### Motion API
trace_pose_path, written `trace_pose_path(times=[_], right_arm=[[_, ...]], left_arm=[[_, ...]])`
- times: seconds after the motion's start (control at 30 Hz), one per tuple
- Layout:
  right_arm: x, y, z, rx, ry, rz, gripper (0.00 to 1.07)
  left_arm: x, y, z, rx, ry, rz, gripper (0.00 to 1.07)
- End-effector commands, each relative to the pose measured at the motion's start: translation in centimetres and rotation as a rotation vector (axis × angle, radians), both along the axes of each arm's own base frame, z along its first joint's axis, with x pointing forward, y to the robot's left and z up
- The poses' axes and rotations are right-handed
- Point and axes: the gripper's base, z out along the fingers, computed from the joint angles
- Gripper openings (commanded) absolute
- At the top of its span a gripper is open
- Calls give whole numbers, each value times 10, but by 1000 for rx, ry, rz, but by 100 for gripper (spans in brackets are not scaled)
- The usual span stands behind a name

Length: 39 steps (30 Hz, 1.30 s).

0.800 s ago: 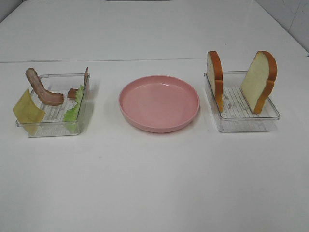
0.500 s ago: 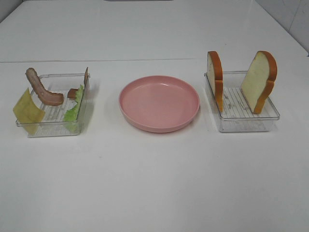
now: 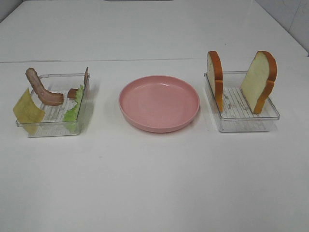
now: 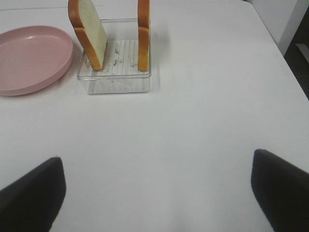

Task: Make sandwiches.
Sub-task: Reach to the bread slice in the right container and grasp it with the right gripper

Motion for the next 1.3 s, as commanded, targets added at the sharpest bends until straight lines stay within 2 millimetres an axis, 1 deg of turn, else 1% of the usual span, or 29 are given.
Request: trace_pose_path(times=[0.03,0.17,0.23,0.27,0.3,0.37,0.4,0.43,0.47,0.53,0.57,0.63,0.67,0.7,0.73,0.77,0.8,0.83,0.87,0.9,0.93,0.97,1.0,1.03,1.07,1.1,1.13,1.23,1.3], right_arm=[[4,0,0,-6,16,-6,98],[14,1,5,-6,75,-4,98],[30,2,16,-10,154,-3,98],[30,2,16,-10,154,-3,98],[45,4,26,-2,215,3,98],[52,5,32,3,236,5,98],[68,8,48,26,271,14,98],[78,10,56,37,289,19,98],[78,10,56,37,289,19,98],[125,16,82,70,355,32,98],[125,16,82,70,355,32,98],[148,17,93,66,374,30,98],[148,17,93,66,374,30,98],[173,19,104,63,383,29,98],[203,21,109,58,414,30,98],[203,21,109,58,414,30,98],[218,22,111,57,429,29,98],[244,24,114,58,458,30,98],[244,24,114,58,458,30,98],[257,25,116,59,474,31,98],[281,26,122,58,494,34,98],[281,26,122,58,494,34,98],[291,27,122,57,505,34,98],[314,29,124,60,517,35,98],[314,29,124,60,517,35,98],[324,30,122,68,530,36,98],[342,34,121,89,542,48,98],[351,36,121,106,547,56,98],[380,54,110,147,573,95,98]], left_arm=[[-1,0,0,1,-15,0,100],[-1,0,0,1,-15,0,100],[-1,0,0,1,-15,0,100],[-1,0,0,1,-15,0,100],[-1,0,0,1,-15,0,100],[-1,0,0,1,-15,0,100],[-1,0,0,1,-15,0,100],[-1,0,0,1,-15,0,100],[-1,0,0,1,-15,0,100],[-1,0,0,1,-15,0,100],[-1,0,0,1,-15,0,100],[-1,0,0,1,-15,0,100],[-1,0,0,1,-15,0,100],[-1,0,0,1,-15,0,100],[-1,0,0,1,-15,0,100],[-1,0,0,1,-15,0,100],[-1,0,0,1,-15,0,100],[-1,0,0,1,-15,0,100],[-1,0,0,1,-15,0,100],[-1,0,0,1,-15,0,100],[-1,0,0,1,-15,0,100],[-1,0,0,1,-15,0,100],[-1,0,0,1,-15,0,100],[-1,0,0,1,-15,0,100],[-1,0,0,1,-15,0,100],[-1,0,0,1,-15,0,100],[-1,0,0,1,-15,0,100],[-1,0,0,1,-15,0,100],[-1,0,0,1,-15,0,100]])
